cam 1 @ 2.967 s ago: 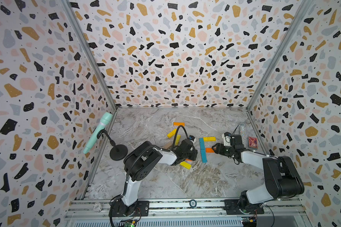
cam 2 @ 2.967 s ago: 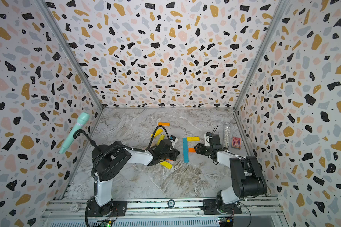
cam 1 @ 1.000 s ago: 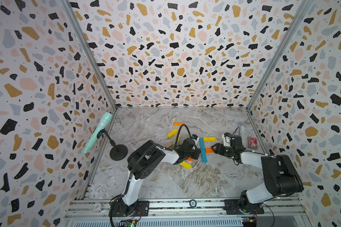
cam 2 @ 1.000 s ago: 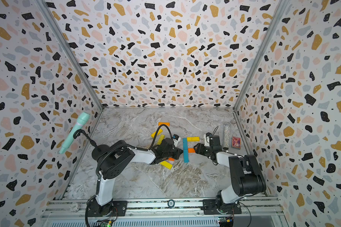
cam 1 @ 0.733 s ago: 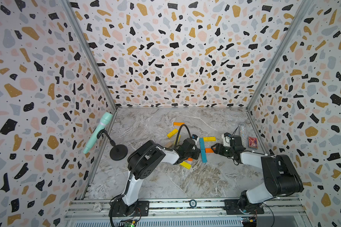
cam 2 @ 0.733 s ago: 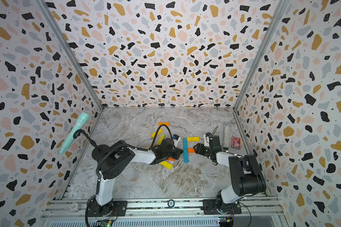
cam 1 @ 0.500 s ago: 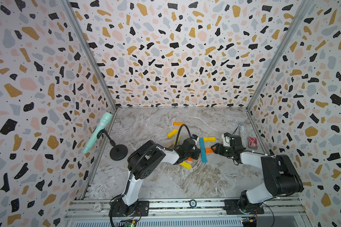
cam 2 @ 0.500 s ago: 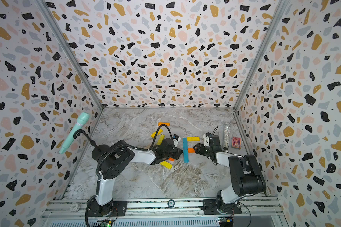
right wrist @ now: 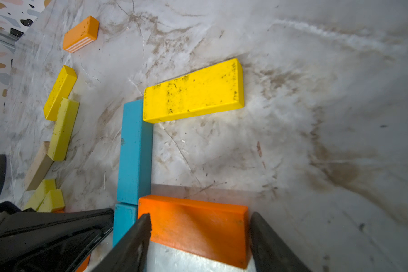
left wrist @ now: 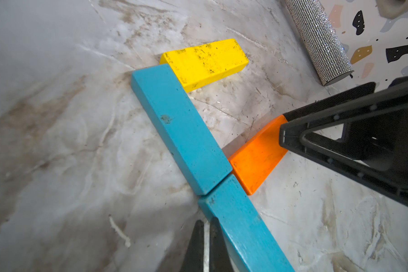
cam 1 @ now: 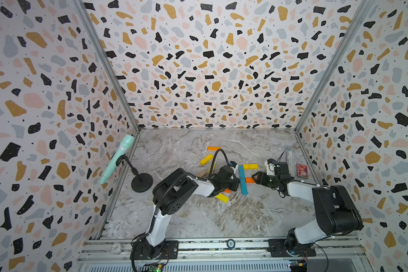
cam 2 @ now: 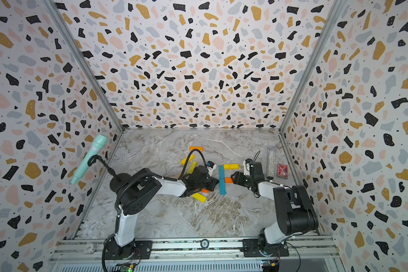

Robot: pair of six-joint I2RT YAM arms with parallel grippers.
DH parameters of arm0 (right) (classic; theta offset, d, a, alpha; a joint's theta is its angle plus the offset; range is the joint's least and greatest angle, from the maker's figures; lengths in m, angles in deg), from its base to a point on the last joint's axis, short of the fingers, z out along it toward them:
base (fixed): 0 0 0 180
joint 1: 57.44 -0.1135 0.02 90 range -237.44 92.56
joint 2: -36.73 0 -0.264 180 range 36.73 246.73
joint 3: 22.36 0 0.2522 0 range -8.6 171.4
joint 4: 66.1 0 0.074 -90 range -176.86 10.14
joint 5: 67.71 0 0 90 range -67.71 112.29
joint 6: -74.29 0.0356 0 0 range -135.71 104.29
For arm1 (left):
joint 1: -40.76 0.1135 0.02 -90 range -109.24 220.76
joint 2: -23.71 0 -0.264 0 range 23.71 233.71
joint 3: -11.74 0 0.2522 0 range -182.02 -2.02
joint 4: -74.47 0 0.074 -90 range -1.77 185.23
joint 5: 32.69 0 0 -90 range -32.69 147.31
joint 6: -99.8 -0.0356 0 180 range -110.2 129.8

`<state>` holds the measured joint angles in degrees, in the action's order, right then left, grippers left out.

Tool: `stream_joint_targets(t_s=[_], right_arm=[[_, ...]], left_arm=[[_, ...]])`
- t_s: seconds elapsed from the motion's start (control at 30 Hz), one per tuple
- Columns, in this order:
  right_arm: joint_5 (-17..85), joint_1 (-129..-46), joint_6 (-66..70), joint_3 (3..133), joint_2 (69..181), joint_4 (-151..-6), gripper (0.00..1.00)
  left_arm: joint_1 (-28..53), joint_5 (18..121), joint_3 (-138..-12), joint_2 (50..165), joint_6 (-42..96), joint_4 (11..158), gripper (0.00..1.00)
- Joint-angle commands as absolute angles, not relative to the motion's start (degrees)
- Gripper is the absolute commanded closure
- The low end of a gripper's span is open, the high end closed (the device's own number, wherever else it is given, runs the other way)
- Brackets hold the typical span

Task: Assemble the number 6 with building blocks
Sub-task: Assemble the building block at the center of the board.

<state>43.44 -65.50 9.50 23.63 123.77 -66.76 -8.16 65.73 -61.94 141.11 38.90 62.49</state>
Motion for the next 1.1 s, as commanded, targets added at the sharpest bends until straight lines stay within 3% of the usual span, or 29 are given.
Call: stream_joint_targets(t_s=[0.0, 0.5, 1.07], right_arm=[[42.16, -65.71, 8.94, 24.66, 123.29, -70.57, 0.32], [39.24, -65.10, 7.73, 23.34, 119.06, -73.38, 0.30], [43.21, -65.66, 8.44, 23.40, 122.48, -69.64, 0.30]], left_arm=[[-8.31, 64.44, -61.78, 142.79, 38.02, 65.37, 1.00], [-7.96, 60.87, -60.81, 139.99, 38.19, 68.19, 1.00], [-8.08, 66.86, -61.99, 141.90, 36.87, 65.79, 1.00]])
